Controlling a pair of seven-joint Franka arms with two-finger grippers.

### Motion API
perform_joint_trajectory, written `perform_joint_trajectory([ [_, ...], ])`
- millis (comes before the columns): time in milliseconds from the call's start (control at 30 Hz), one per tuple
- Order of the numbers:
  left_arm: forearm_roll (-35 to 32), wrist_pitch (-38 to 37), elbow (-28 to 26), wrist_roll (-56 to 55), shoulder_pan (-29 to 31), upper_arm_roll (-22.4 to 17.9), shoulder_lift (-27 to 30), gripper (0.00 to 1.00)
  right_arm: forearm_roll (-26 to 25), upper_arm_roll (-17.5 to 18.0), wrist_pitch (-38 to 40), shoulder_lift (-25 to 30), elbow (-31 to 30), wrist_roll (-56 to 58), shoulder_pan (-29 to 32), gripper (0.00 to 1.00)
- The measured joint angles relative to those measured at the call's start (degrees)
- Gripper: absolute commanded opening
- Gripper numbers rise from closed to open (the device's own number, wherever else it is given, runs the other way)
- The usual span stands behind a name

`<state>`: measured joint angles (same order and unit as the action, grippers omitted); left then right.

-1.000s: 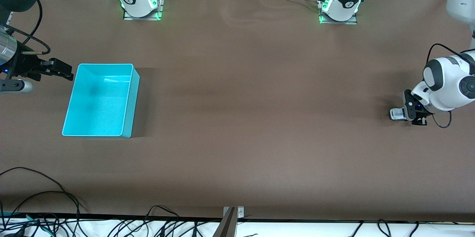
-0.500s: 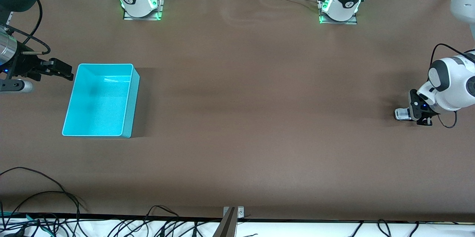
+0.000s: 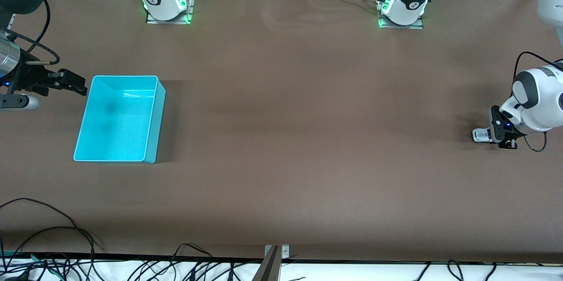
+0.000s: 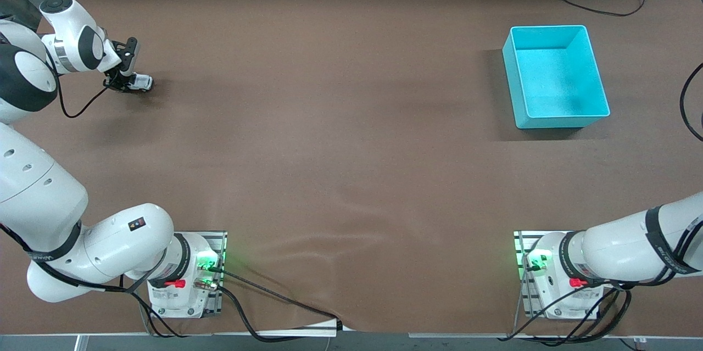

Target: Wind and store white jeep toy

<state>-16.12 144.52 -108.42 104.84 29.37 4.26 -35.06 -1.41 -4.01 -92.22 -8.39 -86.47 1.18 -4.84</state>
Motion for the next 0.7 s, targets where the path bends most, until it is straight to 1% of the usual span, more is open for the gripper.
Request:
perform_joint_trajectory([
  [567, 0.0, 0.0, 0.5, 0.4, 0.5, 0.0, -0.3, 0.00, 0.0, 0.0, 0.0, 0.0, 0.0, 0.0, 0.0, 1.00],
  [600, 0.0, 0.0, 0.5, 0.4, 0.6, 0.0, -0.3, 0.01, 0.0, 0.0, 0.0, 0.0, 0.0, 0.0, 0.0, 1.00],
  [633, 0.0, 0.0, 0.5, 0.4, 0.6, 0.0, -0.3, 0.06, 0.0, 0.0, 0.0, 0.0, 0.0, 0.0, 0.0, 1.00],
  [700, 0.0, 0.0, 0.5, 0.5, 0.6, 0.0, -0.3, 0.18, 0.0, 0.0, 0.0, 0.0, 0.0, 0.0, 0.0, 1.00],
])
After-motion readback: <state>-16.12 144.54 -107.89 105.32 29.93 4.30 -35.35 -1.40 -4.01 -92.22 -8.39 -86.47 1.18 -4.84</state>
